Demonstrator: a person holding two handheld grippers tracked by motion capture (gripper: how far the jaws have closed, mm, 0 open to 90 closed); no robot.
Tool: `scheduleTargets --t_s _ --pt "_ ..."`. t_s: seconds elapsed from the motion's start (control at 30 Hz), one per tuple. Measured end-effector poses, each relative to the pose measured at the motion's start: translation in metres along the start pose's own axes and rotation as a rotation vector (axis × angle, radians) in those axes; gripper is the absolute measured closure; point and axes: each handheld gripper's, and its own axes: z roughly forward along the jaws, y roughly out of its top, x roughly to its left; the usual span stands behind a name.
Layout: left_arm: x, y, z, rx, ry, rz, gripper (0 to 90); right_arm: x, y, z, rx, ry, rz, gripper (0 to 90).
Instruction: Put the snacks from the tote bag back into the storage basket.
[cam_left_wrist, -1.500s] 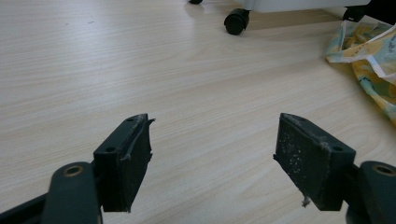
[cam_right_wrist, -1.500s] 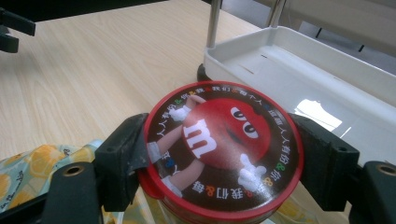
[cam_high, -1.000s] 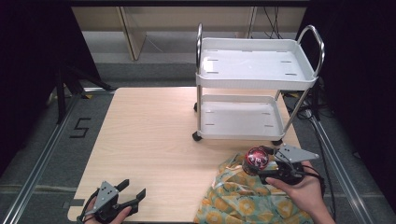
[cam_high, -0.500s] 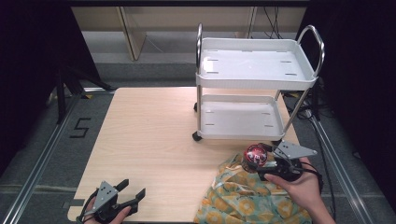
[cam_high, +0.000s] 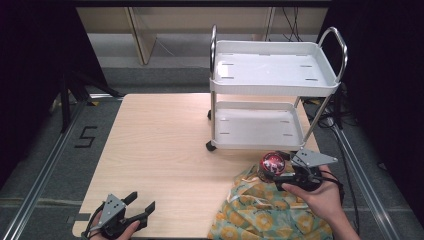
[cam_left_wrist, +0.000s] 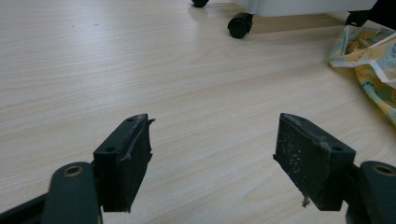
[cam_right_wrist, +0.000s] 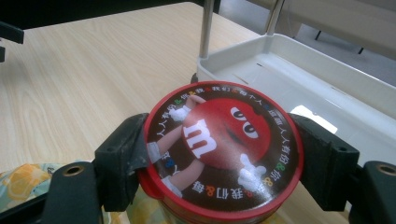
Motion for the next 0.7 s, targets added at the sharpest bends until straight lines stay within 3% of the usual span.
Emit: scheduleTargets --t_s 0.27,0.3,0.33,0.47,0.7 --pt "-0.0015 0.0005 -0.0005 -0.011 0.008 -0.003 26.4 -0.0005 0.0025 0.0049 -0.017 -0.002 0.012 26.6" --pt "0.0005 0.0007 -0.0003 0.001 0.005 0.012 26.4 -0.0020 0.0036 0.0042 -0.006 0.005 0.000 26.6" --pt "-0.0006 0.0005 0.0006 -0.002 0.006 -0.005 26.4 -0.0026 0.0042 0.0043 -0.004 0.004 0.005 26.5" --pt "-0.0021 0.0004 0.0019 -0.014 -0.002 -0.007 26.4 -0.0036 0.0062 0.0060 0.006 0.007 0.007 26.6" --pt "-0.0015 0.0009 -0.0003 0.005 0.012 0.009 26.4 -0.0082 0.0096 0.0073 0.002 0.008 0.005 26.6"
